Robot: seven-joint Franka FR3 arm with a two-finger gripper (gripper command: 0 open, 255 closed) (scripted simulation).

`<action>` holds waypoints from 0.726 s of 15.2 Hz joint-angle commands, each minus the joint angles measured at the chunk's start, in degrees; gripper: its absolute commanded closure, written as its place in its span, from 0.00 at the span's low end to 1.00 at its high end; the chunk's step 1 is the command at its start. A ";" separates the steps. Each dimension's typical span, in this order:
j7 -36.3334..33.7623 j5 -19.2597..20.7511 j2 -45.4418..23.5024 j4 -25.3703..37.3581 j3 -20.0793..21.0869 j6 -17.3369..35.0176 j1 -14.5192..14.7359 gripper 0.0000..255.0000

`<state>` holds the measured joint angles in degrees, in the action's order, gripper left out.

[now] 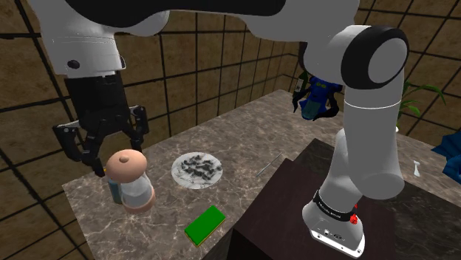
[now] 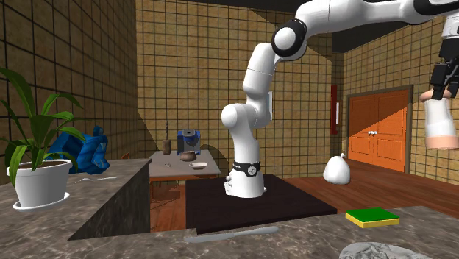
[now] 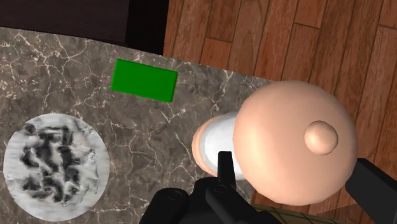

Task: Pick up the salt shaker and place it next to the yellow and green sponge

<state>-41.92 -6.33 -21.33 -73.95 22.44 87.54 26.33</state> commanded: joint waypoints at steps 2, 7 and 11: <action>0.59 -0.17 0.53 -3.13 -0.07 2.57 -0.29 1.00; 1.38 -0.31 0.89 -7.47 -0.18 6.48 -0.55 1.00; 1.94 -0.35 0.88 -10.52 -0.26 9.48 -0.67 1.00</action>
<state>-40.17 -6.67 -20.44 -83.85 22.22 96.38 25.72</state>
